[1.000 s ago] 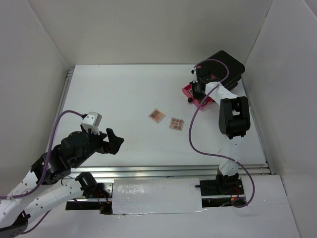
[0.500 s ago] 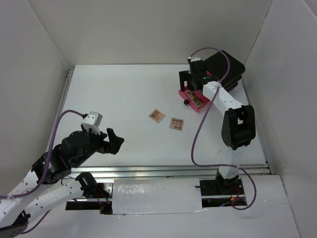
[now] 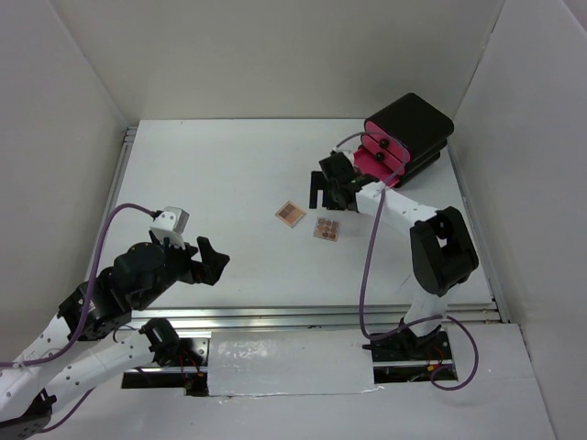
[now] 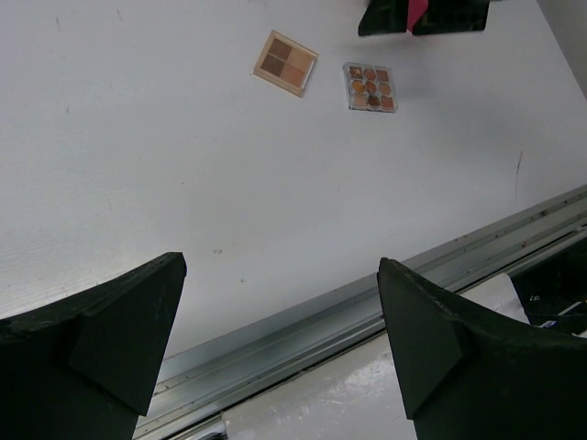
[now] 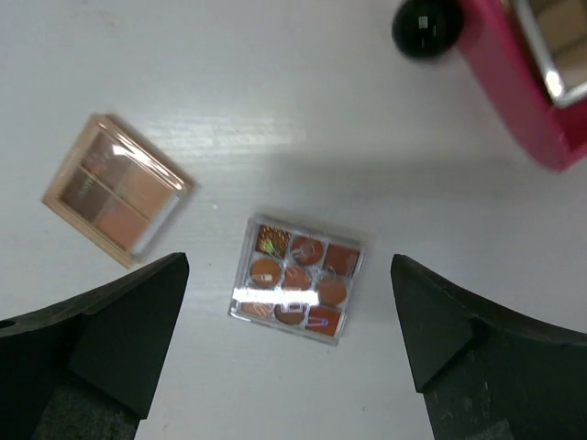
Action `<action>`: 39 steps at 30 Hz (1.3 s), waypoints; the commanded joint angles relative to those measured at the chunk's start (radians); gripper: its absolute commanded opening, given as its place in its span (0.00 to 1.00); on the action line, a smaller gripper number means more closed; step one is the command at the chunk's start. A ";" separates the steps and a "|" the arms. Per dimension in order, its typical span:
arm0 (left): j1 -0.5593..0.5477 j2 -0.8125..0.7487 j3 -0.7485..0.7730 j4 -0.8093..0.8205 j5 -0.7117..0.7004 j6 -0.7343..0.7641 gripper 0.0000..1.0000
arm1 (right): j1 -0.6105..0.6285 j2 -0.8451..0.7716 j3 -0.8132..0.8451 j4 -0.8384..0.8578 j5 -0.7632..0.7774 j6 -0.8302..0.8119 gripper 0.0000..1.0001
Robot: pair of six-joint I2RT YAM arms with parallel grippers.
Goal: Organize the makeup
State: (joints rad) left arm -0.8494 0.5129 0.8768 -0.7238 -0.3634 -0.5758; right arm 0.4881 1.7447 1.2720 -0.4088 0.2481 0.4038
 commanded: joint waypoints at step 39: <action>-0.043 -0.080 -0.001 0.035 -0.037 -0.009 1.00 | 0.098 0.115 -0.158 0.031 0.046 0.343 0.43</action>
State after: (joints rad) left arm -0.8871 0.4419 0.8768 -0.7246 -0.3878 -0.5804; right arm 0.5808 1.8515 1.1385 -0.3992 0.3771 0.7429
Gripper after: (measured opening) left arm 0.994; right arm 0.765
